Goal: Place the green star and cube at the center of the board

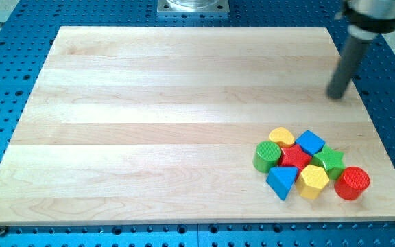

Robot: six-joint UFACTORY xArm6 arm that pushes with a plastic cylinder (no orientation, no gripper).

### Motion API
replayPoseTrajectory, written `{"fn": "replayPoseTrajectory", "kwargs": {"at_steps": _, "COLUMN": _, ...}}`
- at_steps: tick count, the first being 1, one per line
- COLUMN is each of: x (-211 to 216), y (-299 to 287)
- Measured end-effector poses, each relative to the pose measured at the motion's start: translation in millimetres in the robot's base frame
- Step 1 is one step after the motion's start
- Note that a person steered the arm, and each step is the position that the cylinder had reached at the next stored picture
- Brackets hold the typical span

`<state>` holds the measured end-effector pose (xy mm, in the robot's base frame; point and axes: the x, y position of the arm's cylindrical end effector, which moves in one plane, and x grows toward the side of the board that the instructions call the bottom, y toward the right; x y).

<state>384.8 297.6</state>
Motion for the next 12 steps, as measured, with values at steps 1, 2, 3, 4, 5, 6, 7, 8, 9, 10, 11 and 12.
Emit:
{"fn": "replayPoseTrajectory", "kwargs": {"at_steps": 1, "x": 9, "y": 47}}
{"fn": "replayPoseTrajectory", "kwargs": {"at_steps": 2, "x": 27, "y": 48}}
{"fn": "replayPoseTrajectory", "kwargs": {"at_steps": 3, "x": 97, "y": 33}}
{"fn": "replayPoseTrajectory", "kwargs": {"at_steps": 4, "x": 191, "y": 28}}
{"fn": "replayPoseTrajectory", "kwargs": {"at_steps": 5, "x": 233, "y": -6}}
{"fn": "replayPoseTrajectory", "kwargs": {"at_steps": 6, "x": 223, "y": -39}}
{"fn": "replayPoseTrajectory", "kwargs": {"at_steps": 7, "x": 216, "y": -70}}
{"fn": "replayPoseTrajectory", "kwargs": {"at_steps": 8, "x": 191, "y": -90}}
{"fn": "replayPoseTrajectory", "kwargs": {"at_steps": 9, "x": 161, "y": -102}}
{"fn": "replayPoseTrajectory", "kwargs": {"at_steps": 10, "x": 112, "y": -125}}
{"fn": "replayPoseTrajectory", "kwargs": {"at_steps": 11, "x": 65, "y": -175}}
{"fn": "replayPoseTrajectory", "kwargs": {"at_steps": 12, "x": 16, "y": -225}}
